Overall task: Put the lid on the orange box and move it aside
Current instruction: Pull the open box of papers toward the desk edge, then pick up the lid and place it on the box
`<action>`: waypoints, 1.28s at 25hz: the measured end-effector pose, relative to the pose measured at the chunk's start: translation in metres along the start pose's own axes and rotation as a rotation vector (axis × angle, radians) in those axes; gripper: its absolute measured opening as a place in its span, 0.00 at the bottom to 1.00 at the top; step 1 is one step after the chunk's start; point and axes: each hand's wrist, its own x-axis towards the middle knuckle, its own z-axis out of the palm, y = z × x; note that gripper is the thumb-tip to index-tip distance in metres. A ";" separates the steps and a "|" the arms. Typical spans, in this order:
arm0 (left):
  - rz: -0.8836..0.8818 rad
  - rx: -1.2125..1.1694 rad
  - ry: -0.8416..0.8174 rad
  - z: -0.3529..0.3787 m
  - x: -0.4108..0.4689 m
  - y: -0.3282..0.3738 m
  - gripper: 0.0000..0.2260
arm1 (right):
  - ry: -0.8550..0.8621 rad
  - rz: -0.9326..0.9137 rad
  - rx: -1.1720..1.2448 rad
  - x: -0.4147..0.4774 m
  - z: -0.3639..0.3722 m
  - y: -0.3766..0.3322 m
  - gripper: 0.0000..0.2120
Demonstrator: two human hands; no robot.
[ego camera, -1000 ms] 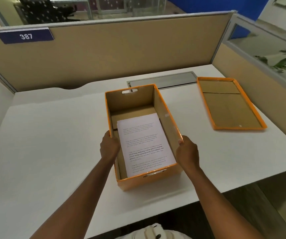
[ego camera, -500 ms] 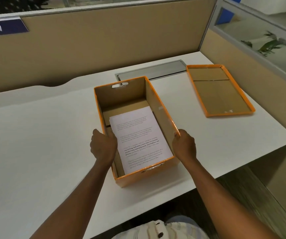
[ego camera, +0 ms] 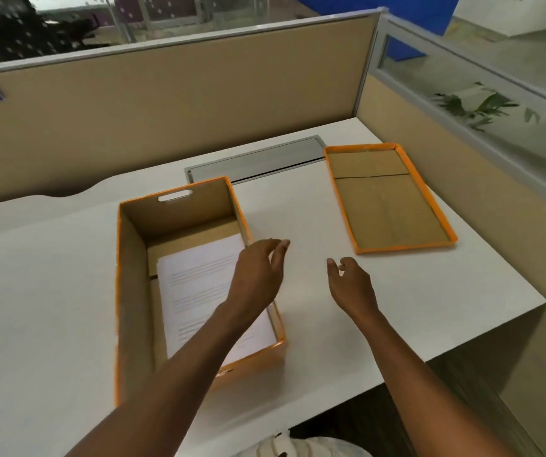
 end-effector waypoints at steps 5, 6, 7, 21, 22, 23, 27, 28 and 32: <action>-0.171 -0.023 -0.193 0.088 0.064 0.041 0.17 | 0.089 -0.026 -0.134 0.078 -0.053 0.038 0.22; -0.212 -0.011 -0.219 0.104 0.076 0.044 0.18 | 0.110 -0.017 -0.147 0.096 -0.066 0.045 0.22; -0.251 0.001 -0.242 0.119 0.086 0.047 0.20 | 0.132 -0.006 -0.159 0.114 -0.077 0.052 0.23; -0.703 -0.212 -0.272 0.227 0.153 0.038 0.17 | 0.232 0.210 -0.399 0.248 -0.151 0.123 0.23; -0.709 -0.234 -0.278 0.228 0.153 0.037 0.17 | 0.213 0.233 -0.405 0.250 -0.149 0.125 0.23; -0.711 -0.254 -0.282 0.230 0.153 0.036 0.17 | 0.199 0.251 -0.414 0.252 -0.148 0.126 0.22; -0.700 -0.284 -0.306 0.235 0.153 0.029 0.12 | 0.182 0.300 -0.428 0.258 -0.146 0.126 0.21; -0.695 -0.263 -0.320 0.235 0.153 0.027 0.09 | 0.184 0.311 -0.430 0.258 -0.147 0.126 0.20; -0.670 -0.225 -0.328 0.229 0.152 0.030 0.10 | 0.227 0.333 -0.405 0.252 -0.149 0.126 0.16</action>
